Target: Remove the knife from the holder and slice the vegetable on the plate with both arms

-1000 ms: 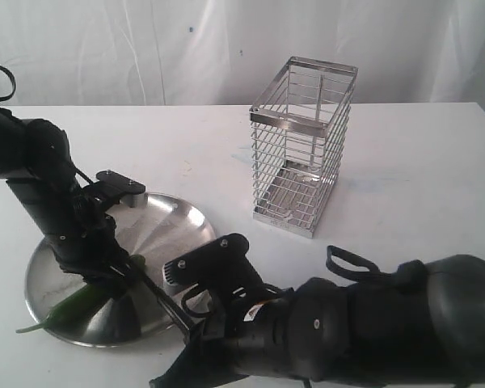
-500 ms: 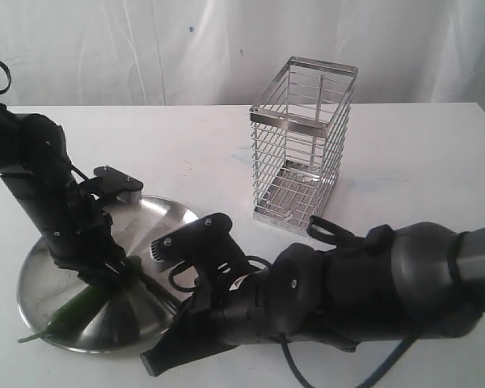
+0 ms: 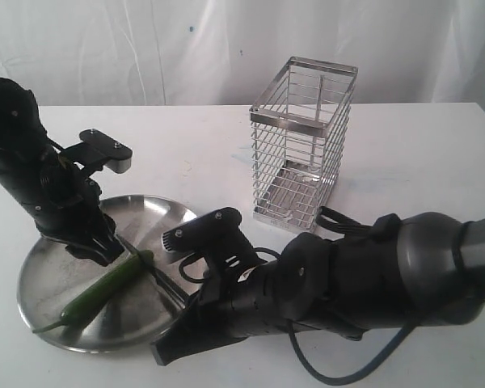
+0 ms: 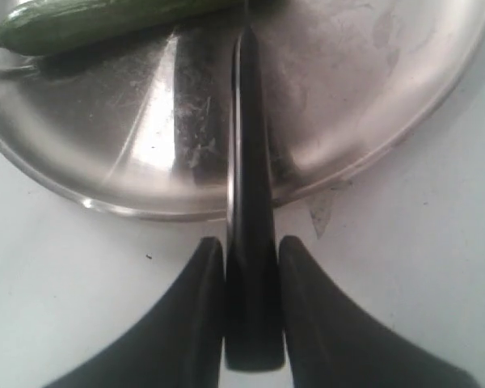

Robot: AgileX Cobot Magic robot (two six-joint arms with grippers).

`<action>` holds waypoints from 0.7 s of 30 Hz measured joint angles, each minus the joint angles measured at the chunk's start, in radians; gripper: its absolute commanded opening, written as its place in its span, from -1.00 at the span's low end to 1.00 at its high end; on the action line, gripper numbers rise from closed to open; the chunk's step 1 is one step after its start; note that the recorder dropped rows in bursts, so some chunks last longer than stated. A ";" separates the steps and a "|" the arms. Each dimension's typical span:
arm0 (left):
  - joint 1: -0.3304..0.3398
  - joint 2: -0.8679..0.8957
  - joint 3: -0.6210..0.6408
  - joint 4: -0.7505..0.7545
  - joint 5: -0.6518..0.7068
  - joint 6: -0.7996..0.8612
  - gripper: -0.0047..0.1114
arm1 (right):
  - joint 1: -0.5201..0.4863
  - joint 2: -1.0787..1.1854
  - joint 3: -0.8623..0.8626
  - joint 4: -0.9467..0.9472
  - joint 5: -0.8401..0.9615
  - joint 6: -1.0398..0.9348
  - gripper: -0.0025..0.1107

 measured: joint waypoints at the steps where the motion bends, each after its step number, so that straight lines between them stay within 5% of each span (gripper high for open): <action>1: 0.000 -0.002 0.000 0.000 -0.004 0.000 -0.07 | 0.000 0.000 0.000 -0.002 0.002 0.000 -0.96; 6: 0.000 -0.002 0.000 0.002 -0.101 -0.029 -0.15 | 0.000 0.000 0.000 -0.019 0.011 0.000 -0.96; 13: 0.000 0.010 0.000 0.002 -0.200 -0.083 -0.92 | 0.000 0.000 0.000 -0.020 0.015 0.000 -0.96; 21: 0.000 0.092 0.000 0.002 -0.212 -0.091 -0.92 | 0.000 0.000 0.000 -0.020 0.021 0.000 -0.96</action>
